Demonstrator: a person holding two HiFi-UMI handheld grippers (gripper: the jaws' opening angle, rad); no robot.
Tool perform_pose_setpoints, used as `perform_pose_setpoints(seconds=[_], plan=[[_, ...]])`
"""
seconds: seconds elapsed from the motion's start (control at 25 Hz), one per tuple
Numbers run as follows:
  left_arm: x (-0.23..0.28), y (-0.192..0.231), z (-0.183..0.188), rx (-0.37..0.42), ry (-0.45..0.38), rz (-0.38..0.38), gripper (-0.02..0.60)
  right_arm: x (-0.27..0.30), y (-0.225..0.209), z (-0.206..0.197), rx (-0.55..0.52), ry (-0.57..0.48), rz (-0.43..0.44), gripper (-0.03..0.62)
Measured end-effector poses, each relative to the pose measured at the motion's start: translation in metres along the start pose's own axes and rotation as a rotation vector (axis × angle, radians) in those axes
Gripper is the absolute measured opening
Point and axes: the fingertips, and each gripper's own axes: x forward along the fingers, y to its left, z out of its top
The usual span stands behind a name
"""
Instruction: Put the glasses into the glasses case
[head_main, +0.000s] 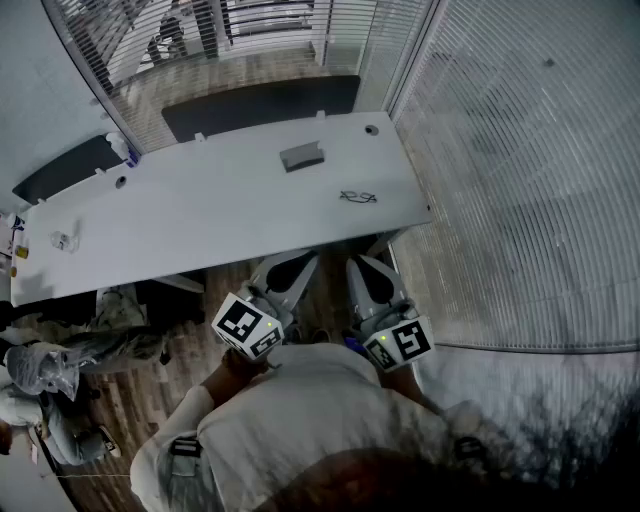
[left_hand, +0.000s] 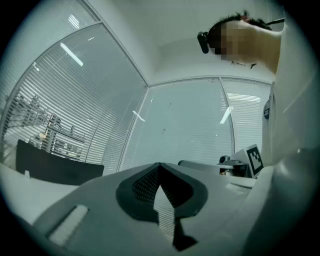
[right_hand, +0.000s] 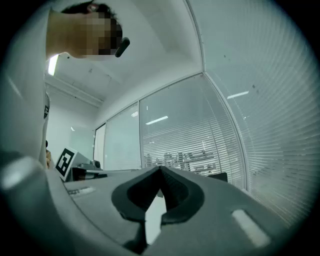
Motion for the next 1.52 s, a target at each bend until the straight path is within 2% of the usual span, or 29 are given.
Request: perform_pose_setpoints(seconds=[0.92,1.52], plan=[[0.005,-0.009,-0.008,-0.018,0.008,-0.014,0.000,-0.009,-0.008,-0.002,0.015,0.005,-0.011,0.002],[0.050,-0.040,-0.030,-0.025,0.020,0.013,0.000,-0.044,-0.056,0.001,0.042,0.004,0.000,0.002]])
